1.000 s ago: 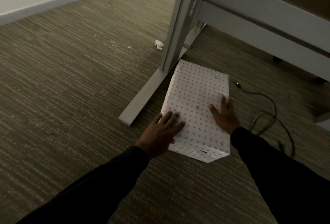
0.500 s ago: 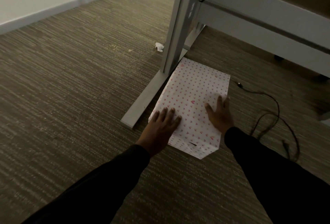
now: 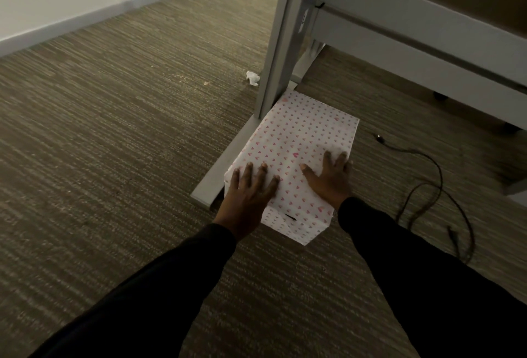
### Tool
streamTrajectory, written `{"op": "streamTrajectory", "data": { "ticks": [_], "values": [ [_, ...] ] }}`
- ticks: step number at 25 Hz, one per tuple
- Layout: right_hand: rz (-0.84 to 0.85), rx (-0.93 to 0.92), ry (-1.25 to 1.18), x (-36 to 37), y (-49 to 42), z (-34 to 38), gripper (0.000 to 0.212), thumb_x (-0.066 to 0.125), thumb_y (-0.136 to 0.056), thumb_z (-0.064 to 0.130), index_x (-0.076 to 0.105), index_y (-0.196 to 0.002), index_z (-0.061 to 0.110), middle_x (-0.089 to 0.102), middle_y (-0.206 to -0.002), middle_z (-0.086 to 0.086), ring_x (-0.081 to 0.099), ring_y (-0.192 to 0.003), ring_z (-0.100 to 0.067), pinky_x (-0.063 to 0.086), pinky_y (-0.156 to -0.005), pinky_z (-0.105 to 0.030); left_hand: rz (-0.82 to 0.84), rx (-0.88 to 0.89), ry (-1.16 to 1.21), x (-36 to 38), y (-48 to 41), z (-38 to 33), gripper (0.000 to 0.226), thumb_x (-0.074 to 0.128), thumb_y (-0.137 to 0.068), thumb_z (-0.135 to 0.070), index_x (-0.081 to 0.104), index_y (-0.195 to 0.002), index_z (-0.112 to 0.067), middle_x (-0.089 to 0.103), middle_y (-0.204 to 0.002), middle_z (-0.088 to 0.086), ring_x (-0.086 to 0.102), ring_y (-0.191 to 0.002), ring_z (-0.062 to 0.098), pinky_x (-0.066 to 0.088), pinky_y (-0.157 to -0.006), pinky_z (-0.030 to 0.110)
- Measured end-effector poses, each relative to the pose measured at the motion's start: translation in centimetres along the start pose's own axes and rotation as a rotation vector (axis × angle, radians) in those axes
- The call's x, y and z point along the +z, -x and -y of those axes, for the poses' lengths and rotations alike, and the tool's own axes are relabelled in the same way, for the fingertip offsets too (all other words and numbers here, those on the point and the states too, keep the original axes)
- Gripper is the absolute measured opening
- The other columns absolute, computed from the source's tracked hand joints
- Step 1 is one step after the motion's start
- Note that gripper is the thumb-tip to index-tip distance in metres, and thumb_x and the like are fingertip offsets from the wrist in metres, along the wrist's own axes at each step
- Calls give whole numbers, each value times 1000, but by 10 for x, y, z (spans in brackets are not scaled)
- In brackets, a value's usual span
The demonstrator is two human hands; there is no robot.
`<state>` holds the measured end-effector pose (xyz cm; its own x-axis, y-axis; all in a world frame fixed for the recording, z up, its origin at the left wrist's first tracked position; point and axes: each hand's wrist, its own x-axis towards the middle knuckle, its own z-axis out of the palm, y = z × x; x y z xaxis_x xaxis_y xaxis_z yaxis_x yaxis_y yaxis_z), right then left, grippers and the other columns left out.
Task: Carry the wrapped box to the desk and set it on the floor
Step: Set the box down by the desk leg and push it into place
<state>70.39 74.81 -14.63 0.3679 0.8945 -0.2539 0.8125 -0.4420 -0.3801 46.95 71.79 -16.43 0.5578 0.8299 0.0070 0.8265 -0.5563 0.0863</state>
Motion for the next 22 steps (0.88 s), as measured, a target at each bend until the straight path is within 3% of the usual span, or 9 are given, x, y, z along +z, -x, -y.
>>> {"op": "streamTrajectory", "data": {
  "ticks": [8, 10, 14, 16, 19, 22],
  "values": [
    [-86, -113, 128, 19, 40, 7, 90, 41, -91, 71, 14, -159, 18, -12, -168, -18, -9, -152, -47, 21, -119, -63, 37, -27, -33, -10, -19, 7, 68, 37, -107, -25, 0, -163, -23, -4, -169, 22, -2, -153, 50, 3, -122, 63],
    [-58, -140, 174, 21, 50, 8, 98, 39, -87, 78, 11, -160, 19, -11, -168, -18, -10, -152, -47, 16, -121, -63, 56, -27, -38, -12, -22, 6, 68, 37, -107, -24, -1, -163, -23, -6, -169, 22, -3, -153, 49, 2, -122, 63],
    [87, -239, 293, 16, 59, -4, 123, 46, -75, 88, -11, -159, 19, -25, -165, -16, -24, -149, -46, 4, -122, -62, 139, -29, -65, -19, -23, 2, 76, 43, -104, -26, -6, -162, -20, -12, -168, 22, -7, -153, 49, 2, -122, 63],
    [101, -251, 311, 12, 61, -6, 122, 48, -77, 85, -15, -158, 19, -27, -165, -16, -25, -149, -46, 4, -123, -63, 168, -31, -49, -22, -22, 0, 89, 54, -100, -30, -9, -162, -18, -15, -168, 21, -9, -154, 46, 1, -123, 60],
    [43, -281, 411, 11, 72, 2, 120, 46, -78, 85, -13, -159, 18, -20, -166, -20, -16, -151, -47, 1, -122, -61, 85, 5, 12, -21, -8, 2, 101, 63, -95, -34, -11, -161, -16, -15, -169, 18, -9, -155, 39, 3, -126, 55],
    [-42, -433, 457, 11, 93, 11, 115, 44, -82, 82, -11, -160, 19, -17, -167, -19, -12, -153, -43, 0, -123, -59, 15, 14, 37, -17, 21, 6, 106, 62, -93, -46, -15, -160, -19, -19, -168, 16, -12, -155, 38, 2, -125, 57]
  ]
}}
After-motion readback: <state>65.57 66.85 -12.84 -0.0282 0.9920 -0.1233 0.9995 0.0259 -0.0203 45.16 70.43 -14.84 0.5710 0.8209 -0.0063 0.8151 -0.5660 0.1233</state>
